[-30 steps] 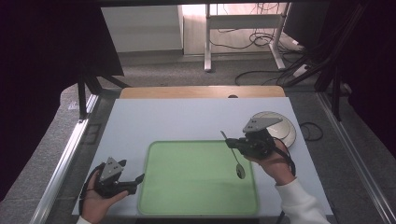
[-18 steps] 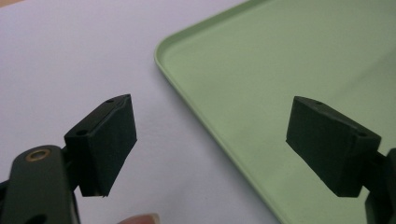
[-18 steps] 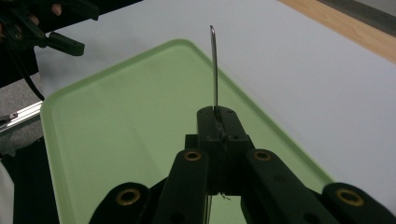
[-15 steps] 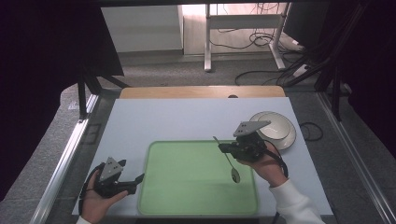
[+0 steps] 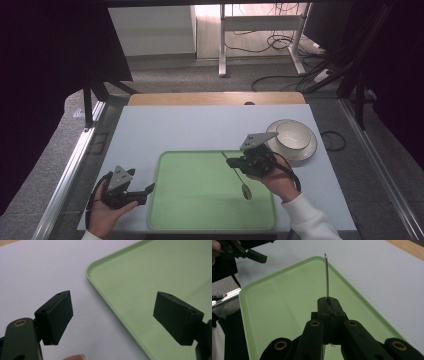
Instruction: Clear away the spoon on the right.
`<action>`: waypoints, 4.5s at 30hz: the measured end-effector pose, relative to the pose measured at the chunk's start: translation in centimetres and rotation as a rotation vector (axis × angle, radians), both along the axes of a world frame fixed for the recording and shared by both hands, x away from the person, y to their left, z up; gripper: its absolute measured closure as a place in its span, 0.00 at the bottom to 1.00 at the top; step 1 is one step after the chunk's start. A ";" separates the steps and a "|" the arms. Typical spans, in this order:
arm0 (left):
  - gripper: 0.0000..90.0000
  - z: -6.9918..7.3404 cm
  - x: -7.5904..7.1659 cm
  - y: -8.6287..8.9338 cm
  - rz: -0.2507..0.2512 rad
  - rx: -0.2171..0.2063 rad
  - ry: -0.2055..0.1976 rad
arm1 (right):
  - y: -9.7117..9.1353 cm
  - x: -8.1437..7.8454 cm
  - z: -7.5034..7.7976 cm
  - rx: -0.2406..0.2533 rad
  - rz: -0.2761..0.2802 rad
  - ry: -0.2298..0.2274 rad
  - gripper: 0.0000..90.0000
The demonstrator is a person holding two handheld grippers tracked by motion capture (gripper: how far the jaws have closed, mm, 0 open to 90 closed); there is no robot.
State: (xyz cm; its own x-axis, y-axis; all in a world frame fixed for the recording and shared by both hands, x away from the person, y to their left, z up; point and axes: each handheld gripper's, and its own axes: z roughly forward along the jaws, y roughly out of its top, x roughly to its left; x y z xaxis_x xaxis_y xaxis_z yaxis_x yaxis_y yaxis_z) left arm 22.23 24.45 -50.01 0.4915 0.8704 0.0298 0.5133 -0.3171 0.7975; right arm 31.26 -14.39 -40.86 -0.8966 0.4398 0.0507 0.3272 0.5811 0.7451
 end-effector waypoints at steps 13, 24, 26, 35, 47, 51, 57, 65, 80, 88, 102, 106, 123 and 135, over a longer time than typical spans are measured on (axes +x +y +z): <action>0.18 -0.1 0.0 -0.1 0.001 0.003 0.007 | 2.7 0.3 -2.6 -0.085 0.042 0.051 0.99; 0.18 -0.2 -0.1 0.0 0.002 0.004 0.007 | 5.6 1.1 -5.1 -0.177 0.032 0.089 0.99; 0.18 -0.2 -0.1 0.1 0.002 0.005 0.008 | 5.7 1.2 -5.2 -0.184 0.030 0.087 0.99; 0.18 -0.2 -0.1 0.1 0.000 0.006 0.007 | 5.3 2.0 -6.2 -0.193 -0.022 0.134 0.99; 0.18 -0.3 -0.1 0.1 -0.001 0.009 0.011 | 7.1 2.6 -9.8 -0.322 -0.028 0.179 0.98; 0.18 -0.3 -0.1 0.1 -0.002 0.010 0.010 | 7.1 2.6 -9.9 -0.320 -0.031 0.170 0.98; 0.18 -0.3 -0.1 0.1 -0.003 0.011 0.011 | 7.1 2.6 -9.9 -0.319 -0.034 0.163 0.95; 0.18 -0.3 -0.1 0.2 -0.002 0.011 0.011 | 6.8 2.5 -9.0 -0.287 -0.048 0.111 0.68; 0.18 -0.2 -0.2 0.2 -0.003 0.010 0.004 | 9.5 2.8 -8.5 -0.203 0.080 0.161 0.76; 0.18 -0.2 -0.2 0.4 -0.005 0.011 0.004 | 10.2 3.7 -9.3 -0.238 0.078 0.173 0.99; 0.18 -0.3 -0.2 0.3 -0.006 0.011 0.007 | 9.7 5.4 -10.4 -0.261 0.004 0.158 1.00; 0.18 -0.3 -0.1 0.3 -0.008 0.012 0.011 | 9.0 6.1 -10.3 -0.252 -0.037 0.163 1.00; 0.18 -0.4 -0.1 0.3 -0.010 0.016 0.014 | 5.4 8.1 -10.2 -0.231 -0.191 0.154 1.00; 0.18 -0.4 -0.1 0.3 -0.010 0.018 0.016 | 2.7 8.7 -10.0 -0.237 -0.277 0.151 1.00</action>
